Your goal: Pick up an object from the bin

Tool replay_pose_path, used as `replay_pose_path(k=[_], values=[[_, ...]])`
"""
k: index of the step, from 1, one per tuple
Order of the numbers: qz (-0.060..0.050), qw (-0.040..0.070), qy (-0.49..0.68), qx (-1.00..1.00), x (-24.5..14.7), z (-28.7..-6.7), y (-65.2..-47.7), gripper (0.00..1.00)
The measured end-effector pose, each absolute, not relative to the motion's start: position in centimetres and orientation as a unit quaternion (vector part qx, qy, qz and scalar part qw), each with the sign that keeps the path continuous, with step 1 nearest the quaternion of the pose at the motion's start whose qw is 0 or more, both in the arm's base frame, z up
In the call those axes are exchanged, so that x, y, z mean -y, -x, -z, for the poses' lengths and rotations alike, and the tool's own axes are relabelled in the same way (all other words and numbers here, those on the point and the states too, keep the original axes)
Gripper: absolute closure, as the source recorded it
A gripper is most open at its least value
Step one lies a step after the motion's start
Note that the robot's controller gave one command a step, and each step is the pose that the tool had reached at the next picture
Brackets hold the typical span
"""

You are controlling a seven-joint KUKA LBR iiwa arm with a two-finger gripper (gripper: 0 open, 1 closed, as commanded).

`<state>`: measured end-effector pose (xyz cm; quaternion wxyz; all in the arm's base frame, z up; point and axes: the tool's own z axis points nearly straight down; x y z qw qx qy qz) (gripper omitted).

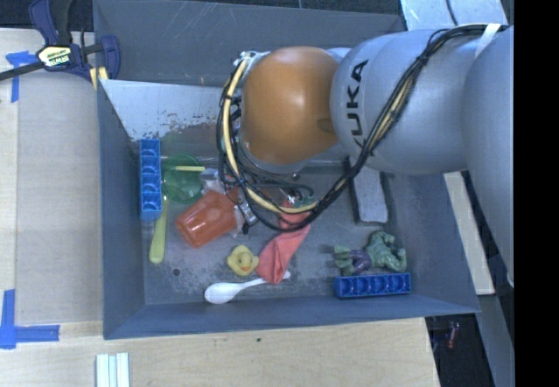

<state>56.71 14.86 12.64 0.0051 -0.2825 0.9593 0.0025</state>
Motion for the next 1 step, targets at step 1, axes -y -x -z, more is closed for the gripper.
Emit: replay_pose_path(k=[1], values=[[-0.003, 0.005, 0.254, -0.967, -15.09, -20.32, -56.80, 1.00]])
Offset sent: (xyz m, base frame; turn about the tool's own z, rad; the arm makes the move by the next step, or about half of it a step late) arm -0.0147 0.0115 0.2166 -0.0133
